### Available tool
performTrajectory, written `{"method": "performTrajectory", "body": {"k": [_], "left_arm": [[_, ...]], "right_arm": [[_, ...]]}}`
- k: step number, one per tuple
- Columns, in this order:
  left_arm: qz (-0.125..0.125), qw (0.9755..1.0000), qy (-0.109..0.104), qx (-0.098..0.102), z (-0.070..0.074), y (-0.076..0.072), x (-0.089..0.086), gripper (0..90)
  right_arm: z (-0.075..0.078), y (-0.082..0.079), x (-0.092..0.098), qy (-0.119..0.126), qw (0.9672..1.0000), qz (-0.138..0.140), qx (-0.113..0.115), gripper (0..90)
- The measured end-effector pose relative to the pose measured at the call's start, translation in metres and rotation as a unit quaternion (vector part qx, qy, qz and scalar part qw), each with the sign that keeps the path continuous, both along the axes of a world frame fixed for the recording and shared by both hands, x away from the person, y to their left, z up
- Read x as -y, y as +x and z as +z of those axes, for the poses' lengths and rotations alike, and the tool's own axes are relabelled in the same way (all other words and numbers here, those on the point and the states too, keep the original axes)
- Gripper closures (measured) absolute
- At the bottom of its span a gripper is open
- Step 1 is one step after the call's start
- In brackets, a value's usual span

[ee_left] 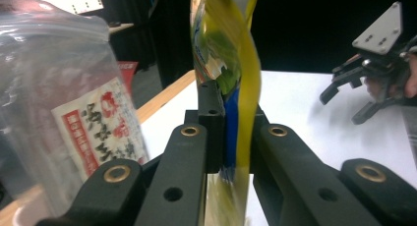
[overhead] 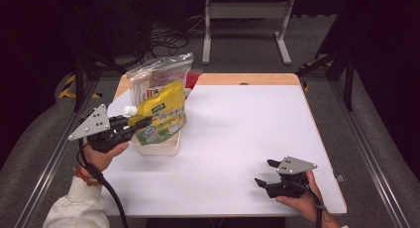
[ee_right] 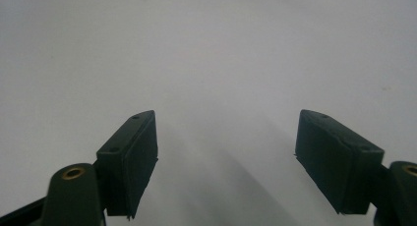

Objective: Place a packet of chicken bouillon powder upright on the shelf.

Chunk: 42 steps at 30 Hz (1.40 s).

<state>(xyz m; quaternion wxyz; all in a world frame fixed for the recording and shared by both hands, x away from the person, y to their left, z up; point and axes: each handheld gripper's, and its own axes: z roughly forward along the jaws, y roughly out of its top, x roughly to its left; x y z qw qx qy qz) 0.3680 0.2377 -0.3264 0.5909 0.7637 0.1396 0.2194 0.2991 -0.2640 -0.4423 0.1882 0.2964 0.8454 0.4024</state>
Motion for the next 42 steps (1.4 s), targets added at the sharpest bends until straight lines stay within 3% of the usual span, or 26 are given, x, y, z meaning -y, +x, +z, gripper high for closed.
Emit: {"method": "performTrajectory", "body": {"k": [7, 12, 17, 21, 25, 26, 27, 30, 36, 38, 42], "left_arm": [[0.001, 0.9999, 0.012, -0.012, -0.012, 0.012, -0.012, 86.1], [-0.021, 0.9992, -0.012, -0.03, -0.021, 0.019, -0.024, 86.4], [-0.03, 0.9984, -0.005, -0.048, -0.028, 0.026, -0.026, 86.4], [-0.03, 0.9971, -0.024, -0.066, -0.034, 0.032, -0.03, 86.3], [0.009, 0.9951, -0.049, -0.085, -0.042, 0.039, -0.039, 83.8], [0.009, 0.9951, -0.049, -0.085, -0.042, 0.039, -0.039, 82.5], [0.009, 0.9927, -0.072, -0.097, -0.047, 0.043, -0.044, 81.8], [0.012, 0.9915, -0.082, -0.101, -0.05, 0.045, -0.047, 78.3], [0.008, 0.994, -0.069, -0.085, -0.043, 0.041, -0.044, 85.5], [0.008, 0.9939, -0.066, -0.088, -0.042, 0.04, -0.043, 85.6], [0.021, 0.9951, -0.035, -0.09, -0.04, 0.039, -0.038, 87.0]], "right_arm": [[-0.002, 0.0, -0.003, -0.005, 1.0, 0.006, -0.005, 23.6], [-0.003, 0.001, -0.003, -0.005, 0.9999, 0.007, -0.006, 23.4], [-0.003, 0.001, -0.003, -0.006, 0.9999, 0.008, -0.009, 23.2], [-0.003, 0.002, -0.004, -0.006, 0.9999, 0.01, -0.009, 23.1], [-0.005, 0.003, -0.003, -0.007, 0.9999, 0.009, -0.012, 22.7], [-0.005, 0.003, -0.003, -0.007, 0.9998, 0.01, -0.014, 22.5], [-0.005, 0.003, -0.004, -0.007, 0.9998, 0.012, -0.014, 22.4], [-0.006, 0.003, -0.005, -0.009, 0.9997, 0.015, -0.018, 22.2], [-0.008, 0.003, -0.006, -0.015, 0.9994, 0.02, -0.025, 21.9], [-0.008, 0.003, -0.006, -0.016, 0.9993, 0.021, -0.026, 21.7], [-0.008, 0.003, -0.006, -0.016, 0.9993, 0.022, -0.027, 21.7]]}}
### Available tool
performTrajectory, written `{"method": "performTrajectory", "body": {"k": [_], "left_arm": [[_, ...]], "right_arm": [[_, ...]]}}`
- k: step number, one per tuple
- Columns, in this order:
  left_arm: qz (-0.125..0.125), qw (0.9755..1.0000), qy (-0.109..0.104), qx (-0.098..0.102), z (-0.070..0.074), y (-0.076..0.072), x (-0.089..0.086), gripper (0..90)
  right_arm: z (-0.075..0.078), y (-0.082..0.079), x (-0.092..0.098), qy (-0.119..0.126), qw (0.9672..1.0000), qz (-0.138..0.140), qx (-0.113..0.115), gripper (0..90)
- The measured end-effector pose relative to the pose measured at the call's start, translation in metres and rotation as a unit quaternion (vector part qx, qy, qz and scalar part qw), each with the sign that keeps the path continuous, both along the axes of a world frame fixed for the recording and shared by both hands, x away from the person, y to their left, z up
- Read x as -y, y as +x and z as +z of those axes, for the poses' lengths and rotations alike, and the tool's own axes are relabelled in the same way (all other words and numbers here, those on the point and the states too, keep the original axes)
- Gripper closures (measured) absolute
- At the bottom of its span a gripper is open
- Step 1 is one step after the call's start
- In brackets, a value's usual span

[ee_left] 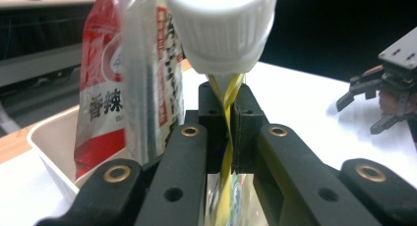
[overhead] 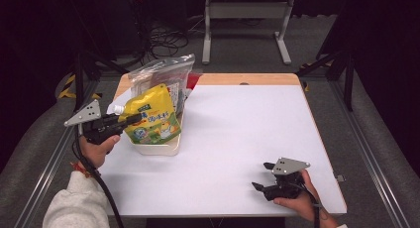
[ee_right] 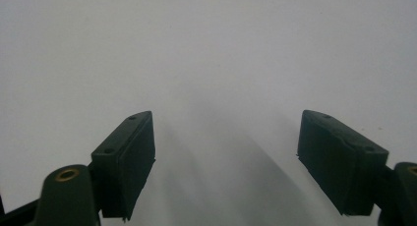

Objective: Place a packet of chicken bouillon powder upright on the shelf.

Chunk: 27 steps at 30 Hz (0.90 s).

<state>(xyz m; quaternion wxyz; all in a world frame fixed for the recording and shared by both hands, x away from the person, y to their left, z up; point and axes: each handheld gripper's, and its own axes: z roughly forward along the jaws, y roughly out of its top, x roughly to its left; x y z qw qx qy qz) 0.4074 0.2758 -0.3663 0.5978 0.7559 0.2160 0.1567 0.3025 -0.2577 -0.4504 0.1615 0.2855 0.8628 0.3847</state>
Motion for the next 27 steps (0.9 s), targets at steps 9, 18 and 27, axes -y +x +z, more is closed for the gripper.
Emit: {"method": "performTrajectory", "body": {"k": [9, 18, 27], "left_arm": [[0.021, 0.9992, 0.033, 0.003, 0.012, -0.007, 0.001, 88.4], [0.025, 0.999, 0.036, -0.007, 0.015, -0.007, 0.007, 84.5], [0.03, 0.9992, 0.016, -0.02, 0.009, -0.004, 0.009, 78.7]], "right_arm": [[0.0, 0.0, 0.001, 0.001, 1.0, -0.002, -0.002, 21.7], [0.0, 0.0, -0.001, 0.001, 1.0, 0.001, -0.005, 21.6], [-0.001, 0.001, -0.001, 0.0, 0.9999, 0.004, -0.009, 21.1]]}}
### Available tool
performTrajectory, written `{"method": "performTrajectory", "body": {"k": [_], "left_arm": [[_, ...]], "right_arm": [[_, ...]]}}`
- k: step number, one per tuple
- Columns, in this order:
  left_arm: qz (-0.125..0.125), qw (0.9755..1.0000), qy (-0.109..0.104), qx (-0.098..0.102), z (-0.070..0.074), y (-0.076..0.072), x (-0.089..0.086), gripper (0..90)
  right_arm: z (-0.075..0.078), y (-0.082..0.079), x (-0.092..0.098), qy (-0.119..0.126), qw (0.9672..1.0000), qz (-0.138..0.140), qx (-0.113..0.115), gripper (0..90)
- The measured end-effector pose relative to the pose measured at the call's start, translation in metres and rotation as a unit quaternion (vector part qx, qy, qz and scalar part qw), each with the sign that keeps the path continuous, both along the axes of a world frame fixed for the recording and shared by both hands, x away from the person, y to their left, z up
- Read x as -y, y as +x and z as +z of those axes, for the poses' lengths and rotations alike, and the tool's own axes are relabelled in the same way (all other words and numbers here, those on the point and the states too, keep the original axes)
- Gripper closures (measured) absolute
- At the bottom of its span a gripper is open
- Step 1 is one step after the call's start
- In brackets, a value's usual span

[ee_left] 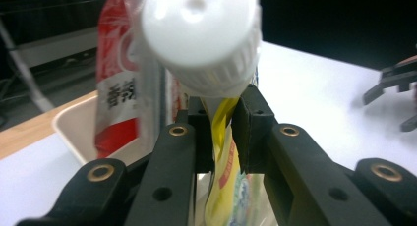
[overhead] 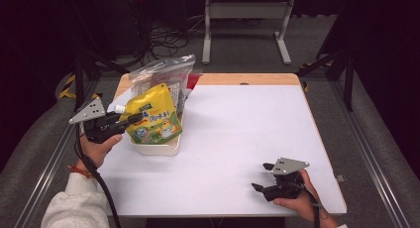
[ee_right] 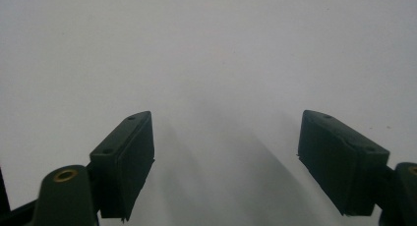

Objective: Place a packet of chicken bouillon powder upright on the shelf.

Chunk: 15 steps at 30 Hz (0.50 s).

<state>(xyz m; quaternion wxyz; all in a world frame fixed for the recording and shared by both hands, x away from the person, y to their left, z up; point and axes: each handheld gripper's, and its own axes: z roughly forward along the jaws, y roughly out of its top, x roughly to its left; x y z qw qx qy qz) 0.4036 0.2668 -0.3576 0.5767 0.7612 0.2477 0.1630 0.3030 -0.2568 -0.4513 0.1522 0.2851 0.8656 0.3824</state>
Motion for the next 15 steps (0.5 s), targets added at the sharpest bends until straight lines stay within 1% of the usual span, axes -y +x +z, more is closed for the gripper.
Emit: {"method": "performTrajectory", "body": {"k": [1, 3, 5, 6, 7, 9, 10, 11, 12, 13, 14, 15], "left_arm": [[-0.001, 1.0, 0.002, 0.003, -0.001, 0.0, 0.001, 78.5], [-0.002, 1.0, -0.003, 0.008, -0.001, -0.001, 0.002, 81.2], [-0.005, 0.9998, -0.01, 0.014, 0.002, -0.003, 0.002, 84.2], [0.001, 0.9998, -0.004, 0.017, 0.006, -0.005, 0.001, 85.0], [0.001, 0.9998, -0.004, 0.017, 0.006, -0.005, 0.001, 85.3], [-0.001, 0.9998, 0.003, 0.021, 0.013, -0.008, -0.001, 85.5], [0.004, 0.9997, 0.008, 0.025, 0.017, -0.011, 0.0, 86.2], [0.004, 0.9997, 0.008, 0.025, 0.017, -0.011, 0.0, 86.7], [0.0, 0.9995, 0.02, 0.025, 0.021, -0.014, 0.001, 86.7], [0.011, 0.999, 0.033, 0.029, 0.023, -0.015, 0.003, 87.4], [0.015, 0.9986, 0.042, 0.03, 0.025, -0.017, 0.005, 87.7], [0.01, 0.9983, 0.049, 0.031, 0.026, -0.017, 0.005, 88.0]], "right_arm": [[0.0, 0.0, 0.0, 0.0, 1.0, 0.0, -0.001, 21.1], [0.0, 0.0, 0.0, 0.0, 1.0, 0.002, -0.002, 20.9], [-0.001, 0.0, 0.0, 0.002, 1.0, 0.003, -0.004, 20.9], [-0.001, 0.0, 0.0, 0.001, 1.0, 0.003, -0.004, 20.9], [-0.001, 0.0, 0.0, 0.001, 1.0, 0.003, -0.004, 20.9], [-0.001, 0.001, 0.001, 0.004, 1.0, 0.001, -0.006, 20.9], [0.0, 0.001, 0.001, 0.005, 1.0, 0.0, -0.007, 20.9], [0.0, 0.001, 0.001, 0.005, 1.0, 0.0, -0.007, 20.9], [0.0, 0.001, 0.001, 0.006, 1.0, -0.001, -0.006, 20.9], [0.0, 0.001, 0.002, 0.007, 0.9999, -0.002, -0.007, 20.9], [0.0, 0.001, 0.002, 0.007, 0.9999, -0.002, -0.007, 20.9], [0.0, 0.001, 0.001, 0.006, 0.9999, -0.002, -0.008, 20.9]]}}
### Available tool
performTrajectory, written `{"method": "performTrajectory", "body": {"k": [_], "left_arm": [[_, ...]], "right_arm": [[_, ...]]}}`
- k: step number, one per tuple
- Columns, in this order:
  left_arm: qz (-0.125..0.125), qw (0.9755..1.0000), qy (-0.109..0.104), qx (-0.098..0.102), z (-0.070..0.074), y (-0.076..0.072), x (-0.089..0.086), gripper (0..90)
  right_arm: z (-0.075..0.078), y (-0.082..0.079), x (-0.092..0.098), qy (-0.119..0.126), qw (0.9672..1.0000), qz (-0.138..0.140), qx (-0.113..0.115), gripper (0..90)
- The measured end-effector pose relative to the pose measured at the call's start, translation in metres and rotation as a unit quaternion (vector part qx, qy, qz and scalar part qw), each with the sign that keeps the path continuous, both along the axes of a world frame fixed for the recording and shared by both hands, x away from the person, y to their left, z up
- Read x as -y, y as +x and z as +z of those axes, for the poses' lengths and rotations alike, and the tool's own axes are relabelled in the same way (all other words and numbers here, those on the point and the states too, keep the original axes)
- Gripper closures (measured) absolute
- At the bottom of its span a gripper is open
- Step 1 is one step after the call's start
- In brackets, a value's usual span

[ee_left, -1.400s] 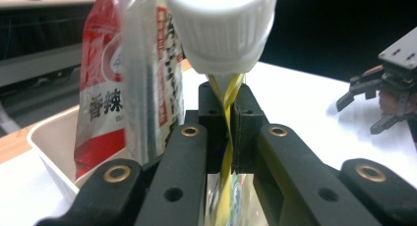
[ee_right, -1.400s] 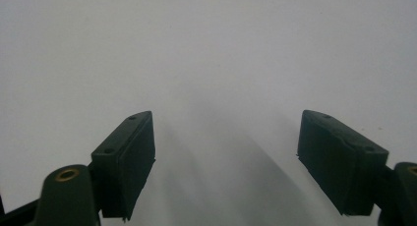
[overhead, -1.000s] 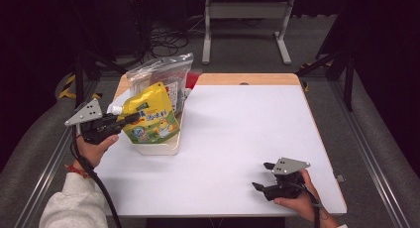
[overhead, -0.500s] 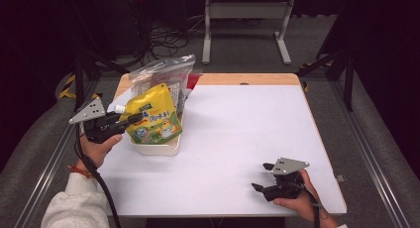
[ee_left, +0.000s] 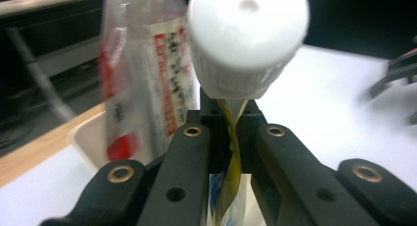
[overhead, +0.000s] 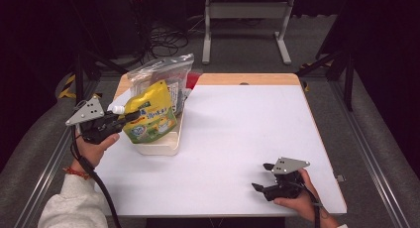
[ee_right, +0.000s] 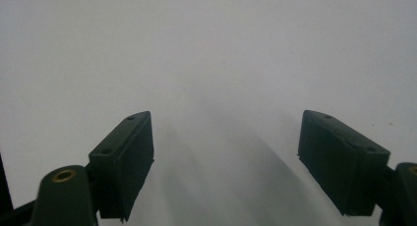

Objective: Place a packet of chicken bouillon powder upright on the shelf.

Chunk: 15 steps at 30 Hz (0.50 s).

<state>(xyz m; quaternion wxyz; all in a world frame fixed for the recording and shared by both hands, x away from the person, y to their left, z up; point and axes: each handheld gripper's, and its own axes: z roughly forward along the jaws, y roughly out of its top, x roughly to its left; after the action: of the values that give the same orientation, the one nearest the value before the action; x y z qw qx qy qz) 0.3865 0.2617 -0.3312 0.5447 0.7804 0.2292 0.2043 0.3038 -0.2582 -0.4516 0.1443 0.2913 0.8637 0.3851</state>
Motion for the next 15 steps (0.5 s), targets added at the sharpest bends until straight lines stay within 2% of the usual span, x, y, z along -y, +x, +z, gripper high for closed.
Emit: {"method": "performTrajectory", "body": {"k": [2, 3, 5, 8, 11, 13, 15], "left_arm": [[0.006, 1.0, 0.002, -0.006, 0.0005, -0.0002, 0.0011, 88.0], [-0.005, 0.9999, -0.002, -0.009, 0.0004, 0.0004, 0.0006, 88.1], [-0.005, 0.9999, -0.002, -0.01, 0.0011, 0.0002, 0.0002, 88.0], [-0.005, 0.9997, -0.021, -0.007, 0.0036, -0.0021, -0.0014, 88.0], [-0.025, 0.9997, -0.002, -0.008, 0.0024, -0.0004, 0.0025, 87.8], [-0.036, 0.9993, -0.005, -0.009, 0.0004, 0.0014, 0.0045, 87.6], [-0.035, 0.9992, -0.007, -0.016, -0.0019, 0.0037, 0.008, 87.0]], "right_arm": [[-0.0003, -0.0002, -0.0003, -0.001, 1.0, 0.001, 0.0, 20.9], [-0.0004, 0.0, -0.0004, -0.001, 1.0, 0.001, -0.001, 20.9], [-0.0005, 0.0005, -0.0006, -0.001, 1.0, 0.0, -0.001, 20.9], [-0.0005, 0.0005, -0.0002, -0.001, 1.0, -0.001, -0.001, 20.9], [-0.001, 0.0009, 0.0004, 0.001, 1.0, -0.001, -0.004, 20.9], [-0.0014, 0.001, 0.0, 0.0, 1.0, -0.001, -0.005, 20.9], [-0.0015, 0.0011, -0.0004, -0.001, 1.0, 0.0, -0.004, 20.9]]}}
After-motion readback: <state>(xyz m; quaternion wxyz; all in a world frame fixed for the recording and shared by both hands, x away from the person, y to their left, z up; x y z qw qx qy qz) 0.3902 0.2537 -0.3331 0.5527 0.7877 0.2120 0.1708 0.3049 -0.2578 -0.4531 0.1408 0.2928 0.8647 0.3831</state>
